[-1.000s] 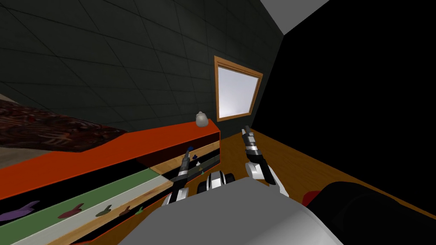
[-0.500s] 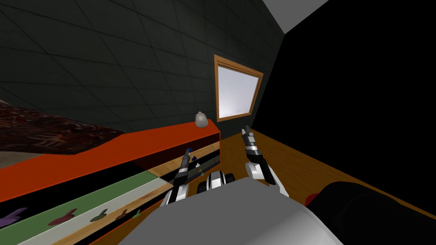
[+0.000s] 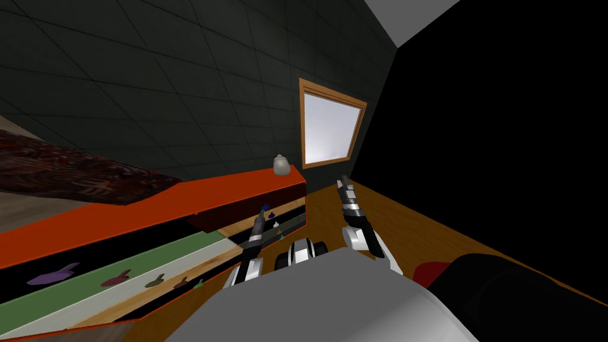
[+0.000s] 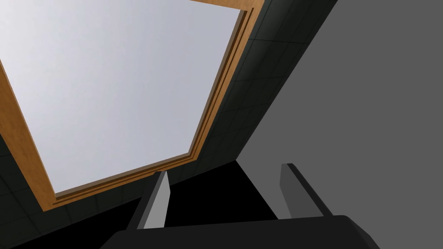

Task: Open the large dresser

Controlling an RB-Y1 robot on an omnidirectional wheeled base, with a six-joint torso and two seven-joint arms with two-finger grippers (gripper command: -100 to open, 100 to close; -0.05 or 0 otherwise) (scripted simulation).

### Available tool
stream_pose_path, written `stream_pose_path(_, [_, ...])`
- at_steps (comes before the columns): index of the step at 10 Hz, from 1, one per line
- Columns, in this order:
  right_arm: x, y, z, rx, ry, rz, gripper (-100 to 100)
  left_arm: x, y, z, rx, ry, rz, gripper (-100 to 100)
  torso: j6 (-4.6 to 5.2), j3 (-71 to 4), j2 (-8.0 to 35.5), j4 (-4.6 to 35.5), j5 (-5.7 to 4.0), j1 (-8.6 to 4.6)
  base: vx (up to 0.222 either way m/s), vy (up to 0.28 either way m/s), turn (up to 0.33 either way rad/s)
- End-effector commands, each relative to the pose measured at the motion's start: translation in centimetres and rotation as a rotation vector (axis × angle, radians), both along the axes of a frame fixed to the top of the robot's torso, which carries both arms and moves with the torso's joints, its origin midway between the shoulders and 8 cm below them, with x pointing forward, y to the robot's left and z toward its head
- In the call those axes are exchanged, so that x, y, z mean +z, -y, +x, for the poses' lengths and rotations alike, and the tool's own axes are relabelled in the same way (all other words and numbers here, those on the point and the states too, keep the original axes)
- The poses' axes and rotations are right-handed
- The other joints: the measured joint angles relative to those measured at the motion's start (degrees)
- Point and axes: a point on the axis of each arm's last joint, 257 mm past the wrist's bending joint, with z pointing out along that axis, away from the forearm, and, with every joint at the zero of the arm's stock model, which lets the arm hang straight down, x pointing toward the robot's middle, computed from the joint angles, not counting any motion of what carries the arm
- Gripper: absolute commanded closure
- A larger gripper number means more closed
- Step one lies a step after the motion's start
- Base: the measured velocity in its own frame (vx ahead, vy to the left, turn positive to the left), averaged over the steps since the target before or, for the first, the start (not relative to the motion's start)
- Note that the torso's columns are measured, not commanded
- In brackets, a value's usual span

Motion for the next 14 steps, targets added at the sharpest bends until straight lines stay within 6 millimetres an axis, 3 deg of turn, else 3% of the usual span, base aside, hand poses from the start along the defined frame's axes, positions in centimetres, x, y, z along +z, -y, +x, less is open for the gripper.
stream_pose_path(1, [0.0, 0.0, 0.0, 0.0, 0.0, 0.0, 0, 0.0, 0.0, 0.0, -0.001, -0.007, 0.0, 100, 0.0, 0.0, 0.0, 0.0, -0.02, 0.06, -0.098, -0.021, 0.003])
stream_pose_path(14, [0.0, 0.0, 0.0, 0.0, 0.0, 0.0, 0, -0.1, 1.0, -1.9, -0.021, -0.016, -0.002, 100, -0.16, -0.2, -0.2, 0.0, -0.04, 0.18, -0.155, -0.034, 0.013])
